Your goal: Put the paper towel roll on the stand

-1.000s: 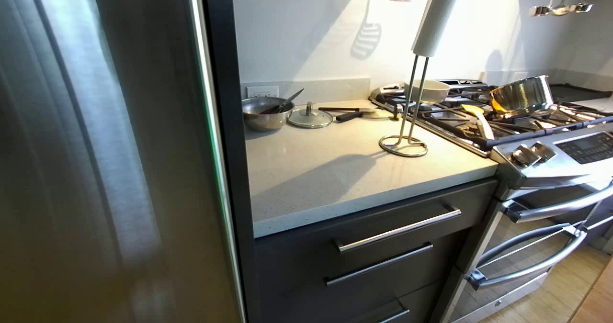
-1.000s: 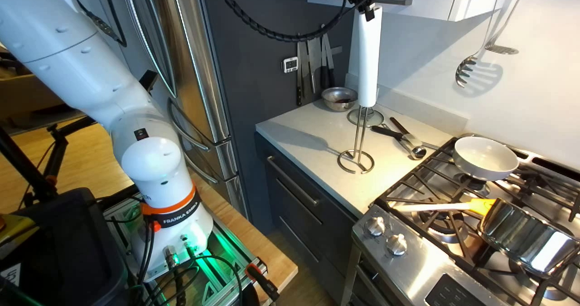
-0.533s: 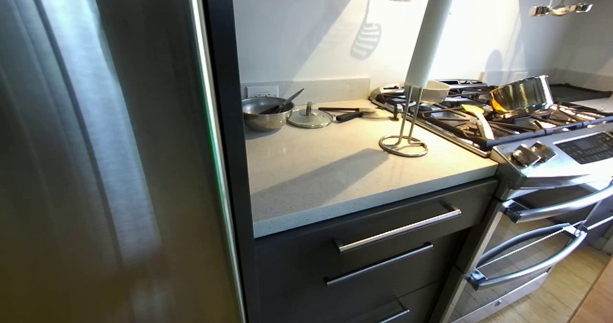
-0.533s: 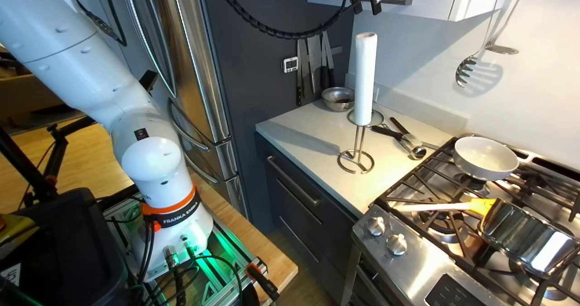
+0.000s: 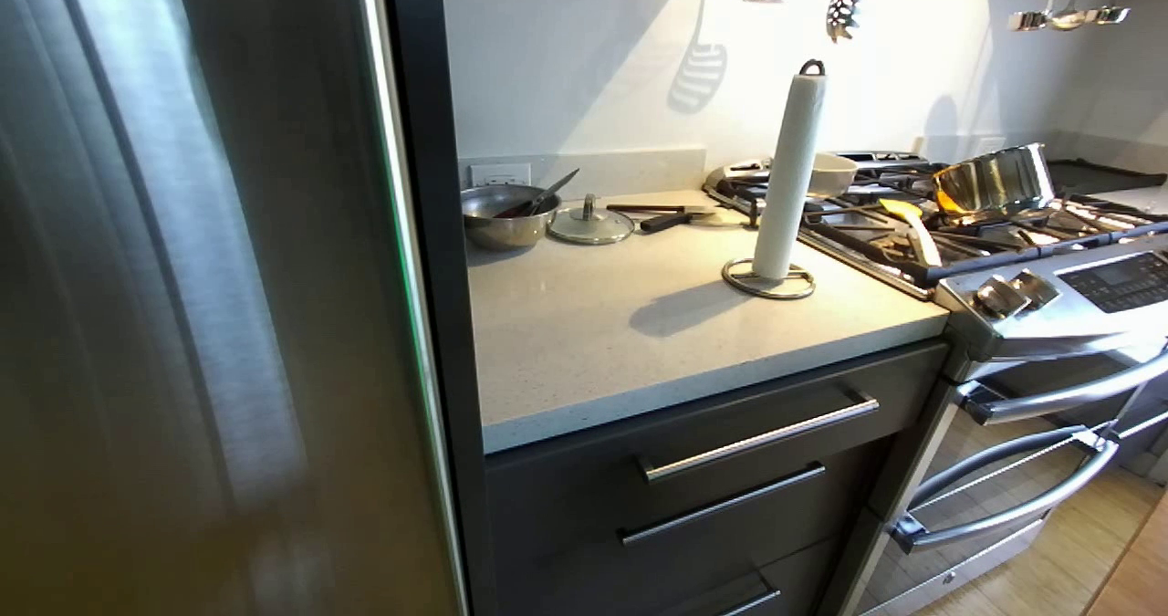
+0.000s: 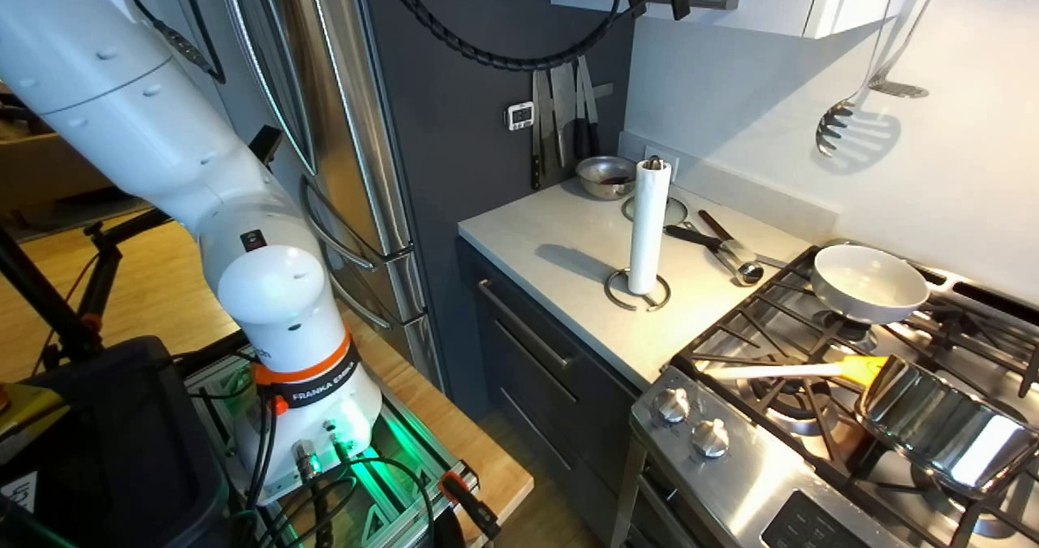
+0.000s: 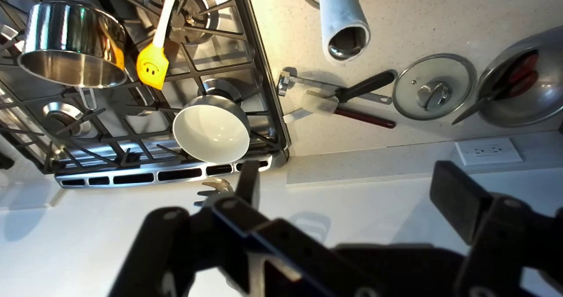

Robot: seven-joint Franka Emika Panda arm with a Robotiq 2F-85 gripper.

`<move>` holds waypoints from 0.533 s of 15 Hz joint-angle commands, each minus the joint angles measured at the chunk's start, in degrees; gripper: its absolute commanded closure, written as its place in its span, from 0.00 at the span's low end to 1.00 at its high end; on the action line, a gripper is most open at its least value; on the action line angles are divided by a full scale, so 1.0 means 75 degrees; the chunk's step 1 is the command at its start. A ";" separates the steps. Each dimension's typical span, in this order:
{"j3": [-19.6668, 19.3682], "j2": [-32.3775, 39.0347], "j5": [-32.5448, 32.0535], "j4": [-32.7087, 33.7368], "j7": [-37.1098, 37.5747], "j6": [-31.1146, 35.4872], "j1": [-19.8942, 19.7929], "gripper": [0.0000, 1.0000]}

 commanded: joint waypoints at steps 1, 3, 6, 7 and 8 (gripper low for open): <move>-0.0100 -0.0438 0.0220 -0.0532 0.0000 0.0033 0.0068 0.00; -0.0110 -0.0680 0.0286 -0.0917 0.0030 0.0183 0.0063 0.00; -0.0048 -0.0421 0.0129 -0.0589 0.0015 0.0024 0.0036 0.00; -0.0048 -0.0500 0.0132 -0.0694 0.0017 0.0045 0.0033 0.00; -0.0047 -0.0553 0.0134 -0.0758 0.0018 0.0049 0.0031 0.00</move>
